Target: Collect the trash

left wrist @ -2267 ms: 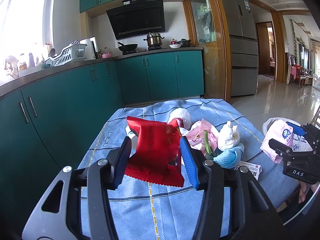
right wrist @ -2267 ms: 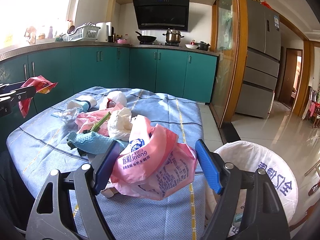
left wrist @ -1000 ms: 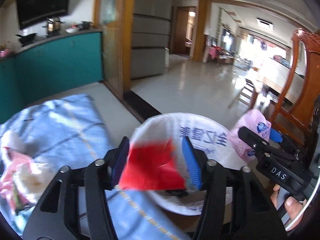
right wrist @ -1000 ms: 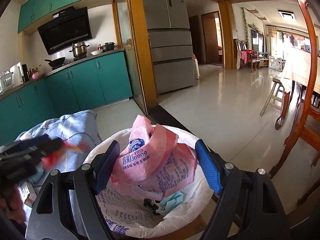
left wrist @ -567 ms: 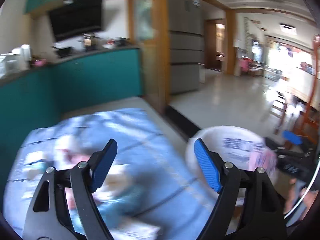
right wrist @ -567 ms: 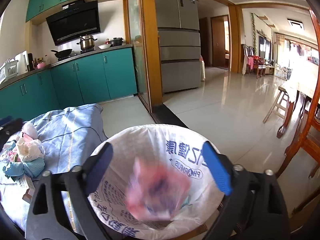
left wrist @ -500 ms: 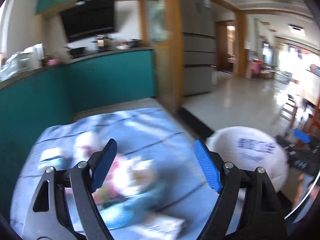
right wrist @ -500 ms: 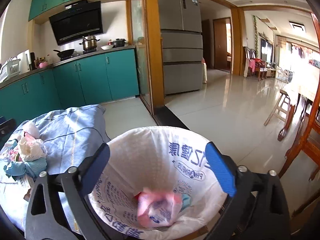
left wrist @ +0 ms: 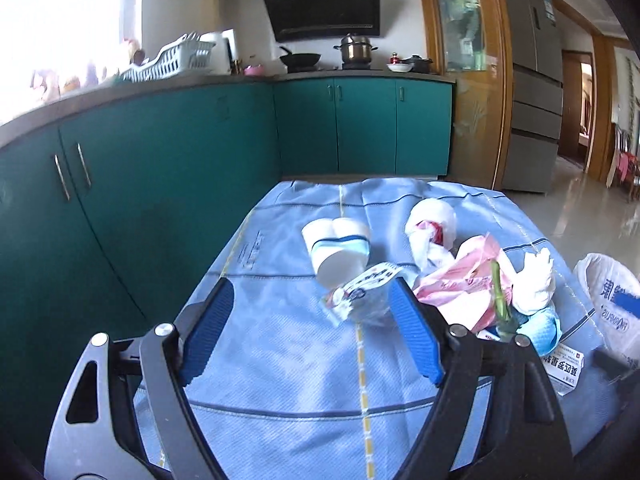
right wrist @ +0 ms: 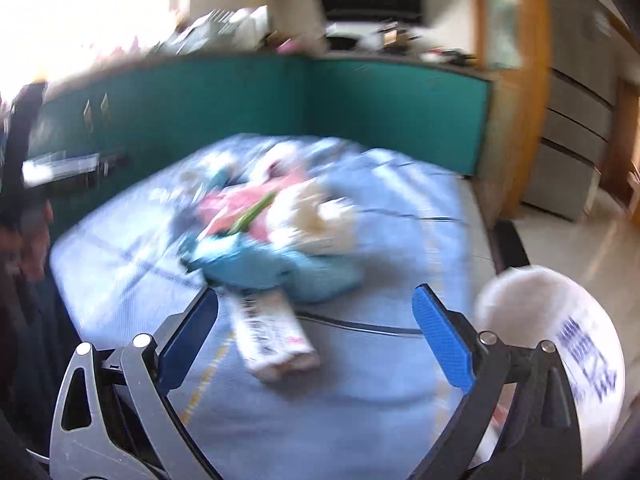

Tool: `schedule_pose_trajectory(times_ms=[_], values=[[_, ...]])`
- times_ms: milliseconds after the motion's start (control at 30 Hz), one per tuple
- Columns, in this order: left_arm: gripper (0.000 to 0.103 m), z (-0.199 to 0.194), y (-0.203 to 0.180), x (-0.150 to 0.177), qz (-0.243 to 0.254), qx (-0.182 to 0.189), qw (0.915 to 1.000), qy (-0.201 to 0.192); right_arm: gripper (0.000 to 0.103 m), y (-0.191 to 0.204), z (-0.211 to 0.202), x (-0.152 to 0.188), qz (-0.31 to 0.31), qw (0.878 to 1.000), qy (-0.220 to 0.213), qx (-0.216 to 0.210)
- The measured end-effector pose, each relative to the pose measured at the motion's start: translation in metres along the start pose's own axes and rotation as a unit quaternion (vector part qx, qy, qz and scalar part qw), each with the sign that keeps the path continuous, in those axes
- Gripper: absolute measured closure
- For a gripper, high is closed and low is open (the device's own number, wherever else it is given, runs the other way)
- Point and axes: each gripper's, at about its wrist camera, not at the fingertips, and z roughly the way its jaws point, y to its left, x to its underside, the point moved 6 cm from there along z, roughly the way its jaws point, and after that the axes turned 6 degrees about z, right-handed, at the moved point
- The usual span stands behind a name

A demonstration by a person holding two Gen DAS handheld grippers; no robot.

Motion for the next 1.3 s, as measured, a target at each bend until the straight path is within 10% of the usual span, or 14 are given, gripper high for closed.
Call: schedule_pose_trajectory(times_ms=[400, 667, 733, 1300], values=[[0.022, -0.006, -0.013, 0.016, 0.008, 0.015, 0.9998, 0.008, 0.008, 0.041, 0.047, -0.027, -0.028, 0.997, 0.025, -0.061], [0.022, -0.012, -0.022, 0.013, 0.014, 0.024, 0.9996, 0.001, 0.084, 0.054, 0.044, -0.015, -0.035, 0.993, 0.036, -0.103], [0.022, -0.013, -0.026, 0.014, 0.017, 0.026, 0.9995, 0.002, 0.089, 0.056, 0.037, -0.014, -0.038, 0.993, 0.030, -0.108], [0.022, -0.017, -0.031, 0.013, 0.022, 0.027, 0.9994, -0.002, 0.091, 0.017, -0.002, -0.008, 0.007, 0.996, -0.008, -0.089]])
